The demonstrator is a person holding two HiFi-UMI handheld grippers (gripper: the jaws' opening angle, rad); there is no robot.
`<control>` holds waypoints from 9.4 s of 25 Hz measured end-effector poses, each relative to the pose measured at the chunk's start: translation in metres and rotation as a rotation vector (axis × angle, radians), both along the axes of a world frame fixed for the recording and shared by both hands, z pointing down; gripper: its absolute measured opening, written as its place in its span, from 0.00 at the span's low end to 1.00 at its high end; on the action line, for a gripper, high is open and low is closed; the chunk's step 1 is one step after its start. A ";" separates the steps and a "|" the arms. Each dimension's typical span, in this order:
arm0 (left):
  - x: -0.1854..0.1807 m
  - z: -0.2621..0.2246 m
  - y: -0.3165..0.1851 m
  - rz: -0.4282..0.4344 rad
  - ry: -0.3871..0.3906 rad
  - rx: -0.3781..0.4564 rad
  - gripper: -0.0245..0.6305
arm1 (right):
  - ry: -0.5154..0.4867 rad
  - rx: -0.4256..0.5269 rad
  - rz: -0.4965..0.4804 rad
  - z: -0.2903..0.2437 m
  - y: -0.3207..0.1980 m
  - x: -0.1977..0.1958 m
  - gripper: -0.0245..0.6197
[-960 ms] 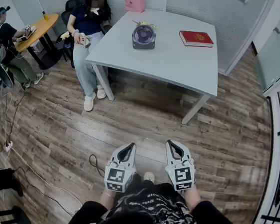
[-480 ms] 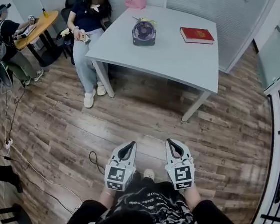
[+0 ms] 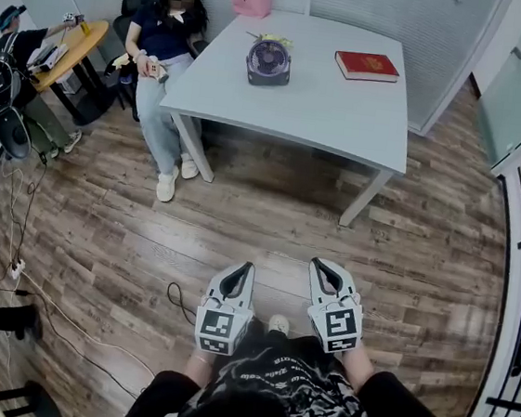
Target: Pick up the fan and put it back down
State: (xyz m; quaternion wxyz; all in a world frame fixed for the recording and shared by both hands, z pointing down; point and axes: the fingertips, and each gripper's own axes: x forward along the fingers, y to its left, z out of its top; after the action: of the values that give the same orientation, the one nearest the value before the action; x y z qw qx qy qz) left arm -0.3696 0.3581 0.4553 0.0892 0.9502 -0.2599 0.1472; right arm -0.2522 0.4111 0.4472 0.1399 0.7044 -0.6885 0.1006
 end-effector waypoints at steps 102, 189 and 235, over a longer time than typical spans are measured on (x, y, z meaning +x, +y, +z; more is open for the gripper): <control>0.260 0.044 -0.364 0.010 -0.065 -0.069 0.49 | -0.027 -0.107 -0.164 0.042 -0.374 0.236 0.54; 0.392 0.158 -0.752 0.350 -0.435 -0.005 0.48 | 0.049 -0.339 -0.231 0.160 -0.760 0.380 0.42; 0.317 0.057 -0.629 0.468 -0.360 -0.001 0.40 | -0.041 -0.312 -0.052 0.058 -0.618 0.297 0.36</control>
State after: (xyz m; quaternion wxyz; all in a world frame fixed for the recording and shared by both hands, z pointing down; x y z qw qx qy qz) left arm -0.0530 -0.2712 0.5123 0.0057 0.9428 -0.0454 0.3302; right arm 0.0447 -0.2073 0.5056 0.2364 0.6539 -0.6851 0.2171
